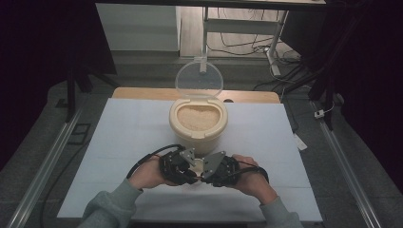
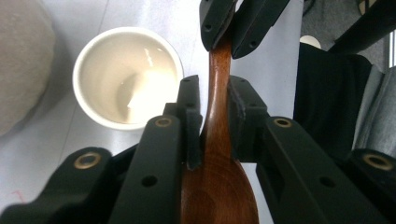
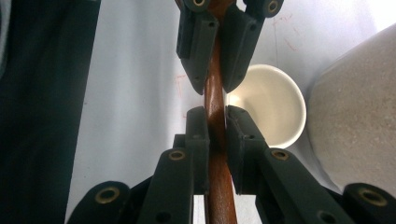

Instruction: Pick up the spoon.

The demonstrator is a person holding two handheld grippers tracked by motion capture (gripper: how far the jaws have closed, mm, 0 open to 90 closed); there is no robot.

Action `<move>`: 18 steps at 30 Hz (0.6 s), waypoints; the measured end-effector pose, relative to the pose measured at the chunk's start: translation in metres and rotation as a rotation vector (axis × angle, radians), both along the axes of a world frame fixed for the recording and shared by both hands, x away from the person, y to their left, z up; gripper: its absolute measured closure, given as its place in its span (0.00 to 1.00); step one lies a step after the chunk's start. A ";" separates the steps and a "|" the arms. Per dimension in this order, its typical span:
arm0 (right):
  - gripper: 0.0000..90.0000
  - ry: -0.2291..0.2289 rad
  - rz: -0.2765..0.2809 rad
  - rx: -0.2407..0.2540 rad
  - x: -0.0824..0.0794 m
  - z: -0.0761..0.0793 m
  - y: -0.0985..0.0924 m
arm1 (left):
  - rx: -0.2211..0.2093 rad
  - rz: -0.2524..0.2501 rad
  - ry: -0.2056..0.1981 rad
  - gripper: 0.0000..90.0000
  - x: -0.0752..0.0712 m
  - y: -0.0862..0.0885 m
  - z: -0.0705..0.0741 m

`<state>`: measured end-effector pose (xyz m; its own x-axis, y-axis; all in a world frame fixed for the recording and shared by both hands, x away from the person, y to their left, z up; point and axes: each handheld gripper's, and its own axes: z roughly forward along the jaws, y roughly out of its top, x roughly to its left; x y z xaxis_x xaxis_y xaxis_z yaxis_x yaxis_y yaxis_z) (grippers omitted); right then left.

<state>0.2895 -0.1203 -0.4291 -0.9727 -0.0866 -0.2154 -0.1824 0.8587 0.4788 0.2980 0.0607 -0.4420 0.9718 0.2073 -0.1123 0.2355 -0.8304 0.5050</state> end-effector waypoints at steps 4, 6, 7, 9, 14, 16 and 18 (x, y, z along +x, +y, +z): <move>0.89 -0.009 0.014 -0.017 -0.002 0.000 0.001 | 0.012 -0.020 0.006 0.86 0.000 -0.002 -0.004; 0.89 -0.017 0.026 -0.018 -0.002 -0.001 0.001 | 0.009 -0.022 0.003 0.87 0.000 -0.003 -0.005; 0.89 -0.020 0.024 -0.019 -0.002 -0.001 0.001 | 0.004 -0.020 0.000 0.87 0.000 -0.003 -0.006; 0.88 -0.019 0.016 -0.019 -0.002 -0.002 0.001 | -0.005 -0.015 -0.008 0.87 -0.001 -0.002 -0.005; 0.87 -0.017 -0.015 0.015 0.000 0.000 -0.003 | -0.024 -0.002 -0.040 0.87 -0.002 -0.001 -0.003; 0.79 -0.027 -0.035 0.087 0.002 0.005 -0.008 | -0.033 0.006 -0.054 0.88 -0.003 -0.001 -0.003; 0.75 -0.027 -0.053 0.114 0.003 0.008 -0.011 | -0.040 0.015 -0.068 0.88 -0.003 -0.001 -0.003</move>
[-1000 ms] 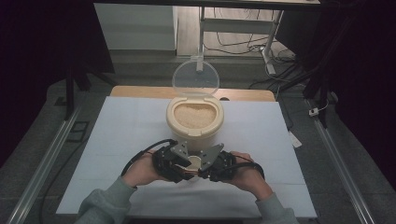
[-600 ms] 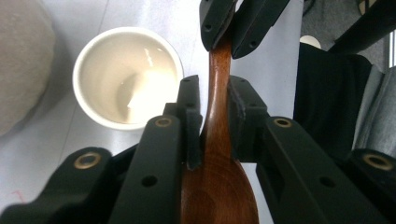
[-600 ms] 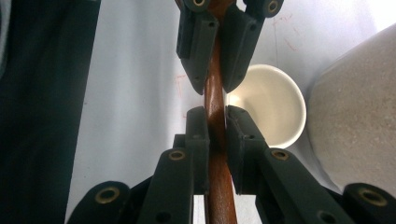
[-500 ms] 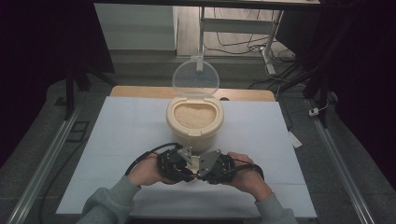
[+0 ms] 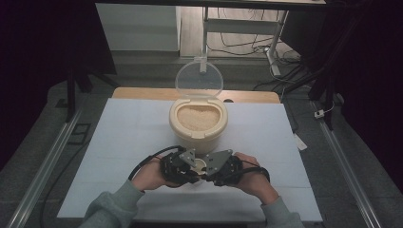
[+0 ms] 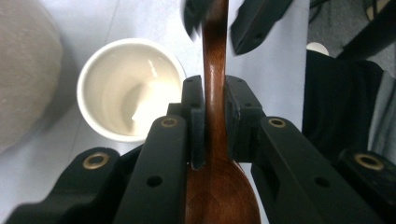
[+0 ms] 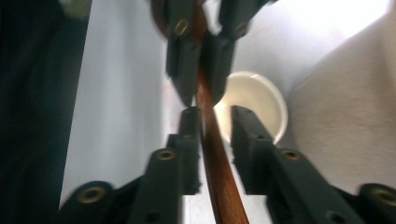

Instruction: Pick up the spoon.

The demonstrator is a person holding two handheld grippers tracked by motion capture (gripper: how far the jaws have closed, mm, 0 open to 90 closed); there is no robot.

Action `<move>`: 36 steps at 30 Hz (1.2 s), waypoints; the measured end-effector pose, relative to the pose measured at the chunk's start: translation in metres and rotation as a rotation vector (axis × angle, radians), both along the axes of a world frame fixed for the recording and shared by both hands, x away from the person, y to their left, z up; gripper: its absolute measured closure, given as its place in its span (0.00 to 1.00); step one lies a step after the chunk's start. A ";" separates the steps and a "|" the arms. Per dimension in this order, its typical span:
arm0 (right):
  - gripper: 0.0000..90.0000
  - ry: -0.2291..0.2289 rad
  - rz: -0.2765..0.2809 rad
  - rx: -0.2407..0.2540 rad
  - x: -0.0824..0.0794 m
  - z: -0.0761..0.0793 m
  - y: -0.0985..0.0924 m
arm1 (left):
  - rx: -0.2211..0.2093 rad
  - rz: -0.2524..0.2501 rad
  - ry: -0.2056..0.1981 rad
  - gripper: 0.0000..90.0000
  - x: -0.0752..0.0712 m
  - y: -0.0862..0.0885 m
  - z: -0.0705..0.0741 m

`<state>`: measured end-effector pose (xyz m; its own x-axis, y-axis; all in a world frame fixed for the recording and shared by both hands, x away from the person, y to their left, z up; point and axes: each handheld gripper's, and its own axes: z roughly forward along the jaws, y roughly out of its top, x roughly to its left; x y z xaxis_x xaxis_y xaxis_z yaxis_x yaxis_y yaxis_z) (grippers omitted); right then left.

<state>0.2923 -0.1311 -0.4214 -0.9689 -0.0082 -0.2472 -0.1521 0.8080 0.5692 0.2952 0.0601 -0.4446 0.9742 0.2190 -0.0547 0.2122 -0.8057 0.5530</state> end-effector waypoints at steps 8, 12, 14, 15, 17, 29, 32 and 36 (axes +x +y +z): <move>0.51 0.031 -0.309 0.412 0.004 0.023 -0.043 | -0.036 0.041 -0.040 0.88 0.000 0.004 0.002; 0.46 0.065 -0.435 0.525 0.001 0.020 -0.061 | -0.062 0.067 -0.067 0.88 -0.001 0.007 0.005; 0.45 0.077 -0.461 0.544 0.000 0.019 -0.064 | -0.076 0.081 -0.085 0.88 -0.001 0.009 0.007; 0.44 0.084 -0.484 0.556 -0.001 0.017 -0.068 | -0.081 0.087 -0.093 0.88 -0.001 0.010 0.008; 0.43 0.098 -0.542 0.573 -0.002 0.011 -0.077 | -0.097 0.103 -0.107 0.88 -0.001 0.012 0.009; 0.38 0.165 -0.635 0.603 -0.001 -0.008 -0.085 | -0.144 0.150 -0.161 0.88 -0.004 0.014 0.012; 0.37 0.197 -0.652 0.619 -0.001 -0.013 -0.082 | -0.152 0.156 -0.174 0.88 -0.005 0.013 0.012; 0.36 0.243 -0.651 0.630 -0.001 -0.019 -0.074 | -0.162 0.164 -0.186 0.88 -0.006 0.012 0.012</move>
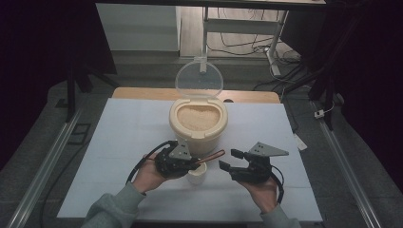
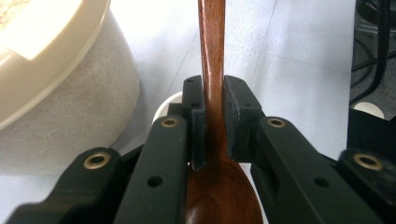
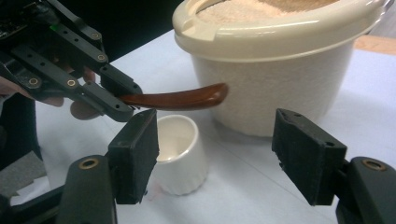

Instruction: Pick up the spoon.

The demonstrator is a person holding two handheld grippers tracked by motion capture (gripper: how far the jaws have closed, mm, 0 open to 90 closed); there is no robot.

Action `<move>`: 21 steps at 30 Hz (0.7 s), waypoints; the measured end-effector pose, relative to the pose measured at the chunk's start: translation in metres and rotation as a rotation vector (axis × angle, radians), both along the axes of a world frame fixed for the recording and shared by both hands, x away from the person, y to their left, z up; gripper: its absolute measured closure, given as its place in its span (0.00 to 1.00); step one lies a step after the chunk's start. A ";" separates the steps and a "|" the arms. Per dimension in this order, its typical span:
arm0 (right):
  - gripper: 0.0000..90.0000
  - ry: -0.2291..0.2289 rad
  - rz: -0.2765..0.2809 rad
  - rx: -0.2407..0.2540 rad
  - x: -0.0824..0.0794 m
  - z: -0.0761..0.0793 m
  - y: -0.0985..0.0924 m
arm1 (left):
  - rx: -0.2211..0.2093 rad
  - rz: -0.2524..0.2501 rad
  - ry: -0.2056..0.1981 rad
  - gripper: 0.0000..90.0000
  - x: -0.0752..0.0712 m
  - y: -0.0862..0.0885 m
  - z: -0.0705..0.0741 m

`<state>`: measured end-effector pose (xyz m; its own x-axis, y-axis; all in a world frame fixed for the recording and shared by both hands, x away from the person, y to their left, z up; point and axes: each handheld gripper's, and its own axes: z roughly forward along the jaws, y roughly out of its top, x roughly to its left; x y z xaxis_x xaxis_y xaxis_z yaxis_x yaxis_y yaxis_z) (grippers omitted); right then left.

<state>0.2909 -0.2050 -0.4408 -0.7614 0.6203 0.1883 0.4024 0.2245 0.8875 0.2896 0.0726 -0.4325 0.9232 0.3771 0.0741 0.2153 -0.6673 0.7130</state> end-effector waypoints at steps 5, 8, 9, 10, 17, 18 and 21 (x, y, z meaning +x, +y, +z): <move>0.35 0.039 -0.007 0.037 0.000 -0.005 0.007 | -0.011 0.008 -0.021 0.88 -0.002 -0.003 -0.002; 0.36 0.059 -0.016 0.061 0.000 -0.008 0.010 | -0.010 0.006 -0.031 0.88 -0.004 -0.006 -0.003; 0.36 0.061 -0.018 0.066 -0.001 -0.009 0.011 | -0.009 0.003 -0.034 0.88 -0.005 -0.007 -0.003; 0.36 0.064 -0.020 0.068 -0.001 -0.009 0.012 | -0.009 0.003 -0.039 0.88 -0.005 -0.008 -0.004; 0.42 0.086 -0.027 0.122 -0.001 -0.011 0.015 | 0.007 -0.008 -0.062 0.88 -0.010 -0.014 -0.004; 0.44 0.087 -0.030 0.135 -0.002 -0.011 0.017 | 0.006 -0.007 -0.064 0.88 -0.011 -0.015 -0.005; 0.50 0.088 -0.039 0.145 -0.003 -0.011 0.019 | 0.011 -0.011 -0.074 0.88 -0.012 -0.016 -0.004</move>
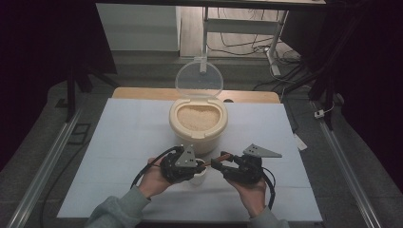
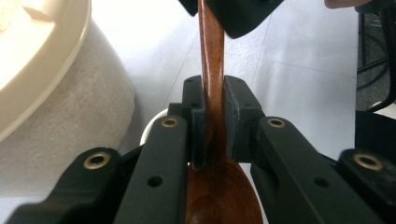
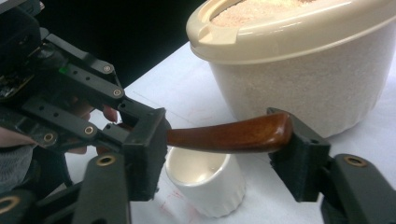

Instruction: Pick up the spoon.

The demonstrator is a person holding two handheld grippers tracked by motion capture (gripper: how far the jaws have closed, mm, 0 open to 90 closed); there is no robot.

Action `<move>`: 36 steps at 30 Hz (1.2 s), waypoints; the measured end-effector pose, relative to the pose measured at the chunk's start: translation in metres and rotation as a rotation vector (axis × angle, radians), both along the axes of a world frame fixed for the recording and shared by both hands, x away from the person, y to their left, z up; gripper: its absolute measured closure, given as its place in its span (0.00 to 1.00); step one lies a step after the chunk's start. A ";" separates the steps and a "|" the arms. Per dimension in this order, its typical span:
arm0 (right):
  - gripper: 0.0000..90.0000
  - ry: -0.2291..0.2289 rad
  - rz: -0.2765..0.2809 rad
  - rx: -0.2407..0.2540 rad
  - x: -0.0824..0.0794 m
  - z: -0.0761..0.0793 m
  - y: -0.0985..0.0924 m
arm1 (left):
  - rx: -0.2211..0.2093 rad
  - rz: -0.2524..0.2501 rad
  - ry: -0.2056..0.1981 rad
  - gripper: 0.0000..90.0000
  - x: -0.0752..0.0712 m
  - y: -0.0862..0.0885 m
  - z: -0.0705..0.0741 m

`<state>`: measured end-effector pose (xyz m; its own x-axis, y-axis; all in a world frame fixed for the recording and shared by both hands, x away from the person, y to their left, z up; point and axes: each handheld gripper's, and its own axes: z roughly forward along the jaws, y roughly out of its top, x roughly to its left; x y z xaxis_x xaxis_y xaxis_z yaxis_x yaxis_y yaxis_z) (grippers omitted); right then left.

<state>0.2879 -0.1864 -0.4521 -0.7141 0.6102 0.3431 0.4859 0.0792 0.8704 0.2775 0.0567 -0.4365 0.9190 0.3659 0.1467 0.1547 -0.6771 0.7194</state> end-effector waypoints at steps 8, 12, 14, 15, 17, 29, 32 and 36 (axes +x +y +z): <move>0.63 -0.011 -0.009 0.052 -0.002 0.001 0.000 | 0.015 0.001 -0.032 0.88 -0.004 -0.002 0.001; 0.72 -0.021 0.005 0.085 -0.003 0.003 -0.001 | 0.024 0.004 -0.044 0.88 -0.004 -0.001 0.002; 0.75 -0.028 0.017 0.099 -0.004 0.004 -0.001 | 0.027 0.007 -0.047 0.88 -0.004 -0.001 0.002; 0.76 -0.029 0.023 0.104 -0.003 0.005 -0.001 | 0.027 0.007 -0.047 0.88 -0.004 -0.001 0.002; 0.79 -0.031 0.036 0.120 -0.004 0.005 -0.001 | 0.027 0.009 -0.049 0.89 -0.004 0.000 0.002; 0.92 -0.065 0.125 0.193 -0.005 0.008 -0.001 | 0.037 0.001 -0.069 0.89 -0.007 0.000 0.003; 0.92 -0.077 0.128 0.192 -0.005 0.009 -0.001 | 0.033 -0.004 -0.066 0.89 -0.007 0.000 0.004; 0.93 -0.089 0.135 0.200 -0.005 0.008 -0.001 | 0.025 -0.005 -0.062 0.88 -0.007 0.000 0.003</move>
<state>0.2825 -0.1874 -0.4437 -0.8170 0.4338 0.3800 0.4037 -0.0404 0.9140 0.2708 0.0568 -0.4332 0.9097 0.3566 0.2126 0.1067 -0.6958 0.7103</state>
